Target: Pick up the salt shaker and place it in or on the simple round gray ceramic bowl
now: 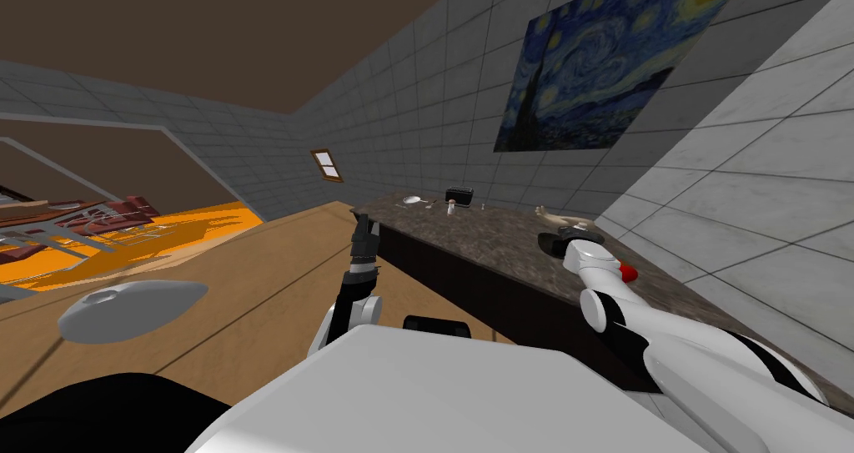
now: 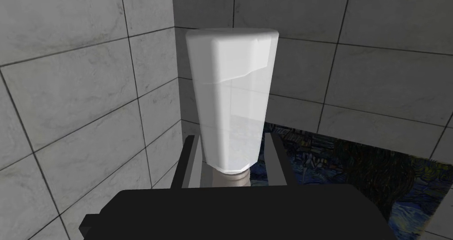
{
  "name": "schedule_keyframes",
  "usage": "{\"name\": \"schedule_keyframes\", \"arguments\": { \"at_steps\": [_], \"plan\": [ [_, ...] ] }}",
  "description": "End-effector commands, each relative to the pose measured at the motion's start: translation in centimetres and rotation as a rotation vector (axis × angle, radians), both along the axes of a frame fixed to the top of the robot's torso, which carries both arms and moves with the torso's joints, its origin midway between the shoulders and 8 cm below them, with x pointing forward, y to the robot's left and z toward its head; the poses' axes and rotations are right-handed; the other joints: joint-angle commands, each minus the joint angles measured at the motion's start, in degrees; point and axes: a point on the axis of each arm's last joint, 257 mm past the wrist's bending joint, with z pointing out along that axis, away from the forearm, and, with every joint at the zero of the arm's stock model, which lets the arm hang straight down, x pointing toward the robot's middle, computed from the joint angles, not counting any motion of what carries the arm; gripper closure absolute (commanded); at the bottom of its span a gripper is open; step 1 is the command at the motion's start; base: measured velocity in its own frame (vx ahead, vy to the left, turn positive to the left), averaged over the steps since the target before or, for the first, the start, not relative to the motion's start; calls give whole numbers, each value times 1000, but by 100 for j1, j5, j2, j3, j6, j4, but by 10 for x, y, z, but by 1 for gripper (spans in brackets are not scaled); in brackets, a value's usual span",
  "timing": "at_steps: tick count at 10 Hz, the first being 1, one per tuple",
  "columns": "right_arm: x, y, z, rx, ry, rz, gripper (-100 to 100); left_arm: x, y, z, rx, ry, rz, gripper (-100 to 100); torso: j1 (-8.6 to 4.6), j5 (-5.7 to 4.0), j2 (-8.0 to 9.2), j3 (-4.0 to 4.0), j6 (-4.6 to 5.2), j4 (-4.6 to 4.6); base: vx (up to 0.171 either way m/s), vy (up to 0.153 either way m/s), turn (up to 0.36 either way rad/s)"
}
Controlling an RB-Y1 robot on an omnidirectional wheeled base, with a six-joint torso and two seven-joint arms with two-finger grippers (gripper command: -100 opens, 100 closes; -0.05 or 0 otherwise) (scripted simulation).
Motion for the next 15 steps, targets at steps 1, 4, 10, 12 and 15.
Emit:
{"name": "schedule_keyframes", "arguments": {
  "at_steps": [1, 4, 10, 12, 15],
  "plan": [
    [0, 0, 0, 0, 0, 0, 100, 0, 0, 0, 0, 0, 0, 0, 0, 0, 0, 0, 0, 0, 37, -19, 8],
    [0, 0, 0, -2, 2, 1, -100, 0, 0, 0, 0, 0, 0, 0, 30, 9, 46, 27, 2, 10, 3, -2, 1],
    [2, -8, 11, -3, 4, 5, -100, 0, 0, 0, 0, 0, 0, 0, 47, 13, 49, 29, 2, 11, 4, 17, -6],
    [4, -20, 28, -4, 4, 10, -100, 0, 0, 0, 0, 0, 0, 0, 50, 14, 50, 30, 3, 12, 7, 57, -20],
    [4, -20, 28, -36, 39, 14, -100, 0, 0, 0, 0, 0, 0, 0, 38, 11, 51, 30, 2, 11, 2, 13, -1]
  ]
}}
